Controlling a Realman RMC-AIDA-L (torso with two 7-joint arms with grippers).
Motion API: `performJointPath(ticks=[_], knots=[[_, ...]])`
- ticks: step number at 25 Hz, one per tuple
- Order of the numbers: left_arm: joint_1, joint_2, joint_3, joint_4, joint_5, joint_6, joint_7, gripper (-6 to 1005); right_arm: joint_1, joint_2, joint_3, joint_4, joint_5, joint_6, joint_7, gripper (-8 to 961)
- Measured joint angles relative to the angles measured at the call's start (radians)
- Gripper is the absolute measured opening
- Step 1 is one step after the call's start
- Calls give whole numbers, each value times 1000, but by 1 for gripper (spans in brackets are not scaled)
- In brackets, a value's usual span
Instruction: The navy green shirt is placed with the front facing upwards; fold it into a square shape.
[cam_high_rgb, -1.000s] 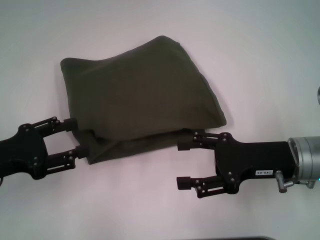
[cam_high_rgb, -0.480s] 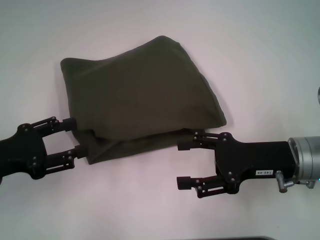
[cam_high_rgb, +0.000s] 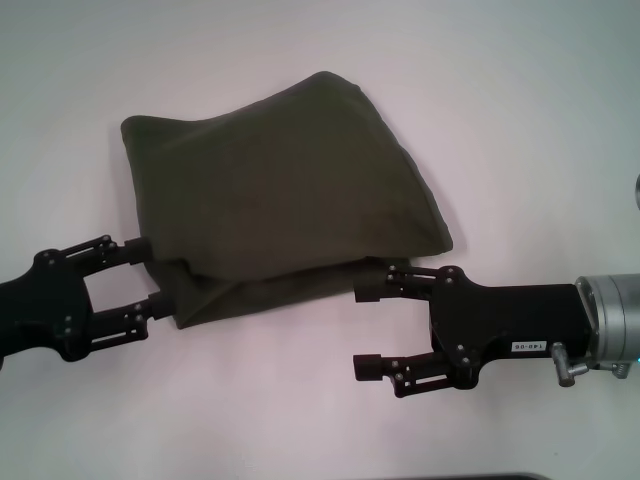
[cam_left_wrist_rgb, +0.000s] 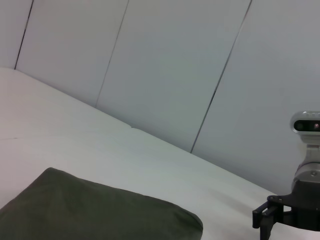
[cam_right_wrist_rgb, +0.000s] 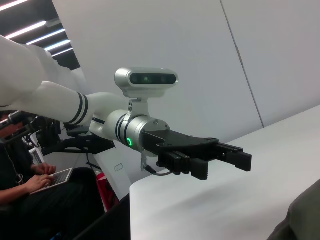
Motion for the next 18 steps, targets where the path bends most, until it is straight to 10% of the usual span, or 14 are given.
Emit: performJointPath(ticks=[18], knots=[[5, 0, -11, 0, -2, 14, 12, 778, 4, -1, 33, -7, 68, 62, 0, 915]])
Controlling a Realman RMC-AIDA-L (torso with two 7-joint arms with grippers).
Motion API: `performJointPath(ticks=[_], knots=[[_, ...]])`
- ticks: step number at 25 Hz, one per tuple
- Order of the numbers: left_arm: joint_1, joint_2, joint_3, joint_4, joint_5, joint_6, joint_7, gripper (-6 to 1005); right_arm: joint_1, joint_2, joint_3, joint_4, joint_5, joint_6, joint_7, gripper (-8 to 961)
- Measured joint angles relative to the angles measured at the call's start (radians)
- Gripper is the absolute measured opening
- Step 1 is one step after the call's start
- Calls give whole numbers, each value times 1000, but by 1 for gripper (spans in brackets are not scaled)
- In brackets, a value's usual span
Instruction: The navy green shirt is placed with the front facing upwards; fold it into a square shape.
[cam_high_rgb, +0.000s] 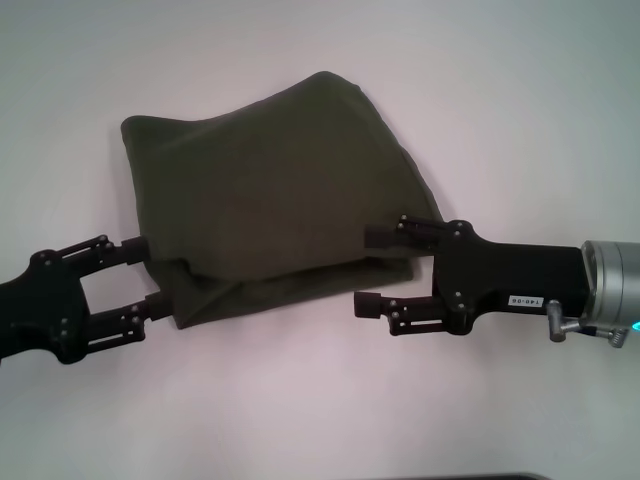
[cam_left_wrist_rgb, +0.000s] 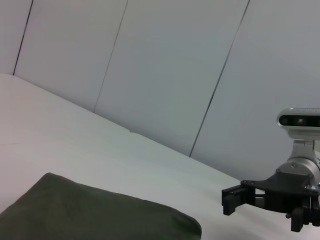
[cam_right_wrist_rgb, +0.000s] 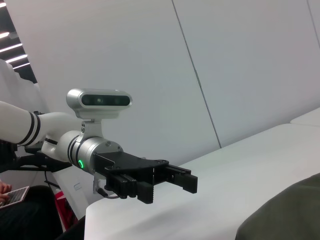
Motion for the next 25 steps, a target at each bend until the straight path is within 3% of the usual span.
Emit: performJointPath(ticks=[25], knots=[[5, 3, 0, 0, 0, 5, 0, 778, 1, 0, -15, 9, -7, -1, 6, 914]])
